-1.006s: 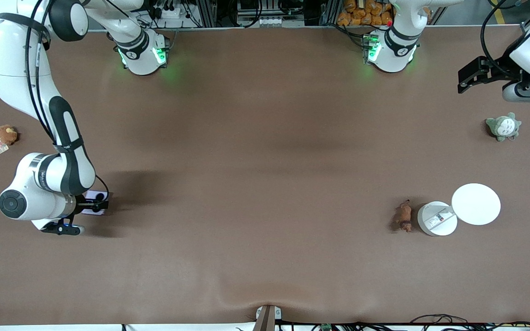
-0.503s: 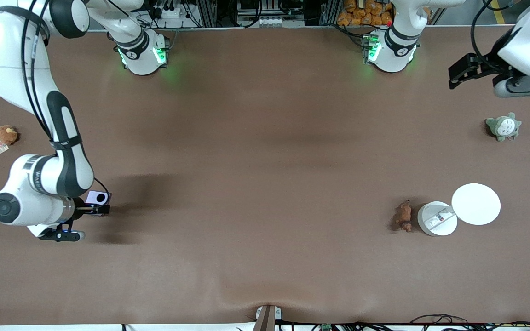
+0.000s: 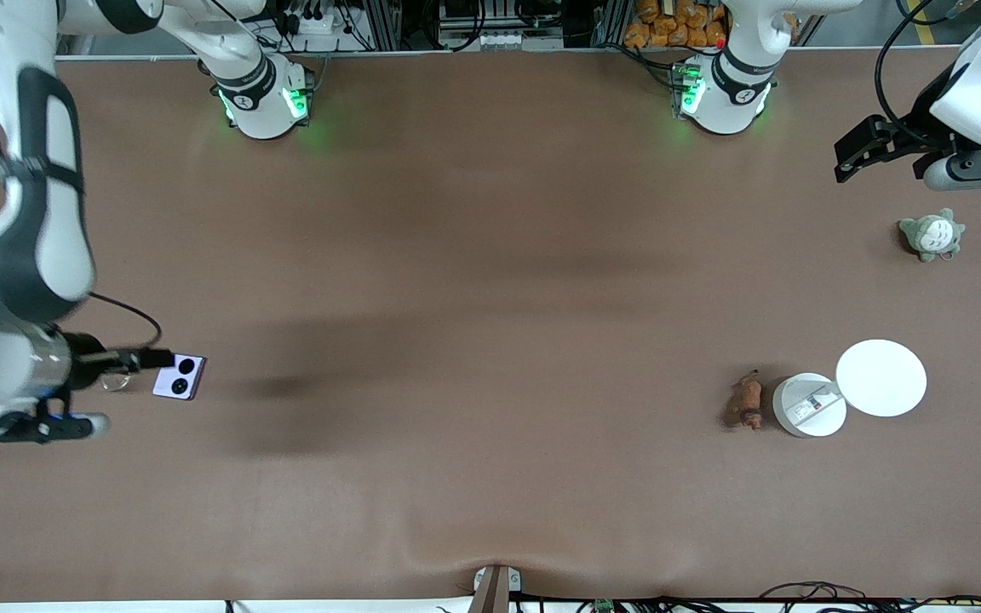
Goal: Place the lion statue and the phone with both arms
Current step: 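Lower the phone beside the glass cup and open the right gripper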
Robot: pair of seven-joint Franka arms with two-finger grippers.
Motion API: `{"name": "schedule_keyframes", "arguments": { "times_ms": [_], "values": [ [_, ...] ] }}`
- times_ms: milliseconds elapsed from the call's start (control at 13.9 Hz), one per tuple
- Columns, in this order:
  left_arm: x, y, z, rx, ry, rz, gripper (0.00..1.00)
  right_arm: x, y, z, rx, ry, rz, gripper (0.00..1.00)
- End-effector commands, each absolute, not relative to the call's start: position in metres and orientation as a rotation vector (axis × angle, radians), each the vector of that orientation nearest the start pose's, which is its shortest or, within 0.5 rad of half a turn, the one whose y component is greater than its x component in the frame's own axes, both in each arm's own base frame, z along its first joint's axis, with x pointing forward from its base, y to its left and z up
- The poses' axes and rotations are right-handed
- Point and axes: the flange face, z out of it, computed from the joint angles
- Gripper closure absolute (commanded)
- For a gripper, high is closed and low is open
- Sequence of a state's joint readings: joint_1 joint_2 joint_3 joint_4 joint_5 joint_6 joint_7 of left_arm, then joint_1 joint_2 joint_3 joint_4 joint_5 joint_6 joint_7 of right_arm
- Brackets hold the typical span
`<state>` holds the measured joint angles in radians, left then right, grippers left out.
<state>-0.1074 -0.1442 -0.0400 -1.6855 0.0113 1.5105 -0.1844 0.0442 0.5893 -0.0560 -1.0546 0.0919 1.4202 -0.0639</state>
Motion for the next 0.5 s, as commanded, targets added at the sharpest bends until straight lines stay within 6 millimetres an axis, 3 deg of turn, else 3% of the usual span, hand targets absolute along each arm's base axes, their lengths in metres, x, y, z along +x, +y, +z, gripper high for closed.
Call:
{"name": "schedule_keyframes", "arguments": {
  "times_ms": [0, 215, 287, 431],
  "values": [
    [0.486, -0.069, 0.639, -3.119, -0.044, 0.002, 0.0, 0.668, 0.016, 0.56, -3.064, -0.116, 0.278, 0.0],
    [0.489, -0.063, 0.646, -3.124, -0.004, -0.018, 0.0, 0.629, 0.005, 0.623, -3.091, -0.101, 0.256, 0.0],
    [0.491, -0.053, 0.649, -3.128, 0.028, -0.026, 0.0, 0.61, 0.002, 0.653, -3.133, -0.102, 0.212, 0.0],
    [0.492, -0.035, 0.655, -3.139, 0.027, -0.039, 0.0, 0.584, -0.004, 0.671, -3.138, -0.101, 0.195, 0.0]
  ]
}}
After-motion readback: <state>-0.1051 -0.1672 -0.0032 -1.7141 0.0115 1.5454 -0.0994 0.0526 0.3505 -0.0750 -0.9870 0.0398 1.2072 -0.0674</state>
